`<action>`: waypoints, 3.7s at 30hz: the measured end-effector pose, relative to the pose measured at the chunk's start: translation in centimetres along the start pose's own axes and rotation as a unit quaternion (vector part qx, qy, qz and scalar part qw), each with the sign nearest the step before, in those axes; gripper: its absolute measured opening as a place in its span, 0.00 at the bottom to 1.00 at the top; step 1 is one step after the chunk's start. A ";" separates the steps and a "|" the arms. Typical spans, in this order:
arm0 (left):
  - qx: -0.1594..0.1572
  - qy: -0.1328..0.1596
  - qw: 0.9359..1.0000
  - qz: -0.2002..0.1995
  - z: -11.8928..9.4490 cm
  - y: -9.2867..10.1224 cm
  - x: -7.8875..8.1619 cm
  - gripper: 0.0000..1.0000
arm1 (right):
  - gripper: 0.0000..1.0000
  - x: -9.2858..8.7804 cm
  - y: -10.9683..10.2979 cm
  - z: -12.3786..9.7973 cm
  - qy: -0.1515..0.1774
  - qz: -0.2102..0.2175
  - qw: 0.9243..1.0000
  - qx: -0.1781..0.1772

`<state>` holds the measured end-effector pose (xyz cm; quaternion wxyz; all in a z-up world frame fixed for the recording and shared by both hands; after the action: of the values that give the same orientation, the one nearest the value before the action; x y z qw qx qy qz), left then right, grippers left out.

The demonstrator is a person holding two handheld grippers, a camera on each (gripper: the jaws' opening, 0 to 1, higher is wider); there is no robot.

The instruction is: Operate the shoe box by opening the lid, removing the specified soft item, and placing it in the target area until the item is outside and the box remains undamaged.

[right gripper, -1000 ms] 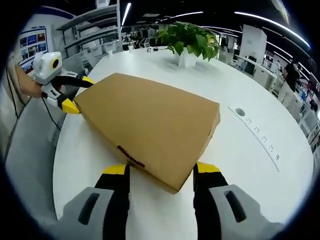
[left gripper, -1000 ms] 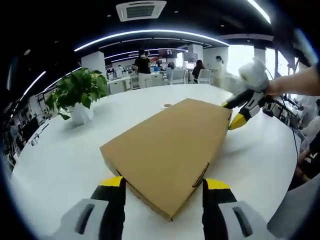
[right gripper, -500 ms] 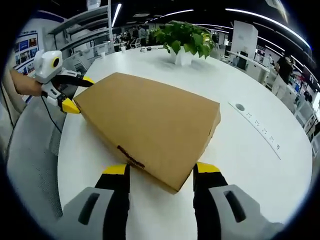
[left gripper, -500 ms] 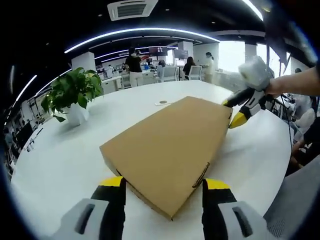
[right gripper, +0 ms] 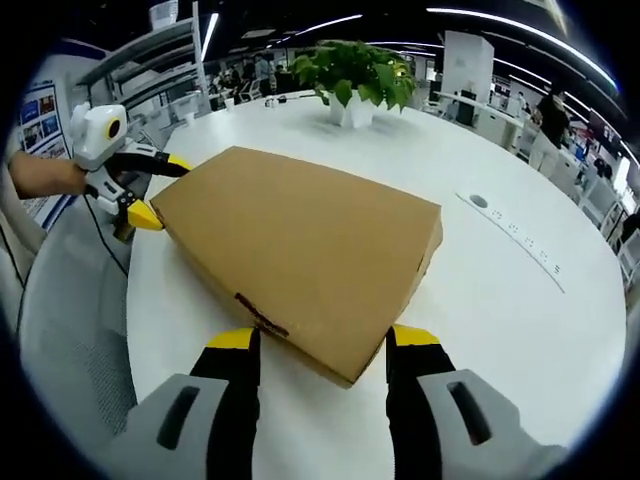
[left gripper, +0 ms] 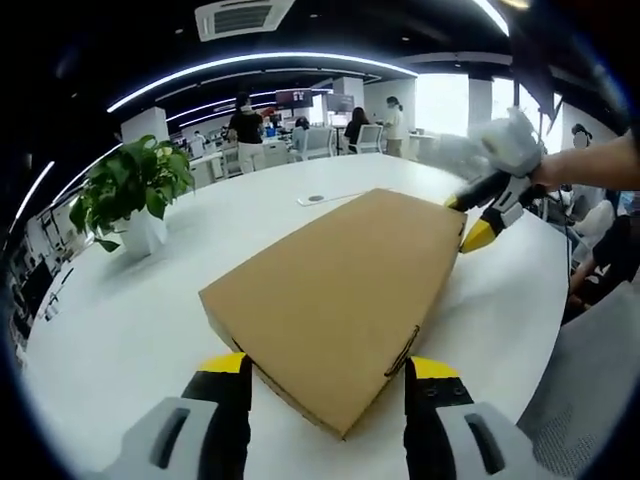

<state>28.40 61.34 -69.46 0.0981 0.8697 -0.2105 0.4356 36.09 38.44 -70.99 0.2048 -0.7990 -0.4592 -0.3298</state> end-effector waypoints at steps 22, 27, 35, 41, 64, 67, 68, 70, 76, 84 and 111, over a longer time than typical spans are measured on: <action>-0.063 -0.022 0.996 0.055 -1.2 -3.0 -0.9 0.63 | 0.40 -0.2 -4.4 -0.1 0.007 0.035 0.999 -0.020; -0.076 -0.029 0.994 0.067 -1.7 -3.5 -1.0 0.63 | 0.39 0.0 -5.5 0.1 0.012 0.040 0.999 -0.022; -0.086 -0.043 0.992 0.086 -2.2 -5.0 -1.3 0.64 | 0.36 0.4 -7.4 0.5 0.019 0.038 0.999 -0.017; -0.096 -0.048 0.990 0.095 -2.6 -5.8 -1.5 0.65 | 0.35 0.7 -8.4 0.8 0.025 0.044 0.999 -0.019; -0.110 -0.061 0.986 0.113 -3.3 -7.9 -2.1 0.67 | 0.34 1.2 -10.7 1.5 0.046 0.035 0.998 -0.023; -0.103 -0.059 0.988 0.098 -3.3 -7.8 -2.1 0.68 | 0.34 1.1 -10.6 1.5 0.048 0.036 0.998 -0.023; -0.101 -0.058 0.989 0.091 -3.4 -7.8 -2.2 0.68 | 0.34 1.1 -10.6 1.5 0.050 0.034 0.998 -0.023; -0.099 -0.055 0.990 0.082 -3.6 -7.9 -2.3 0.66 | 0.34 1.1 -10.5 1.5 0.051 0.030 0.998 -0.024; -0.090 -0.053 0.992 0.066 -4.3 -7.9 -3.0 0.63 | 0.34 1.0 -10.5 1.4 0.060 0.033 0.997 -0.027; -0.081 -0.053 0.994 0.045 -4.5 -7.3 -3.9 0.57 | 0.33 1.0 -10.5 1.3 0.065 0.031 0.997 -0.025; -0.072 -0.056 0.995 0.030 -5.7 -5.9 -4.7 0.57 | 0.31 0.8 -10.9 0.7 0.071 0.061 0.995 -0.024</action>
<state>24.46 69.98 -69.73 0.1349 0.8766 -0.2726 0.3729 27.14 44.69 -70.65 0.2373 -0.8049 -0.3856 -0.3836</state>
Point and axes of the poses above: the point that each gripper's makers call its tool centre point, and the gripper's own axes: z roughly forward along the fingers, y roughly to its right, x roughly out of its top, the point moved 2 cm from there along -z, roughly backward along the fingers, and after that the axes turned 2 degrees about -z, right-handed, at the moved point
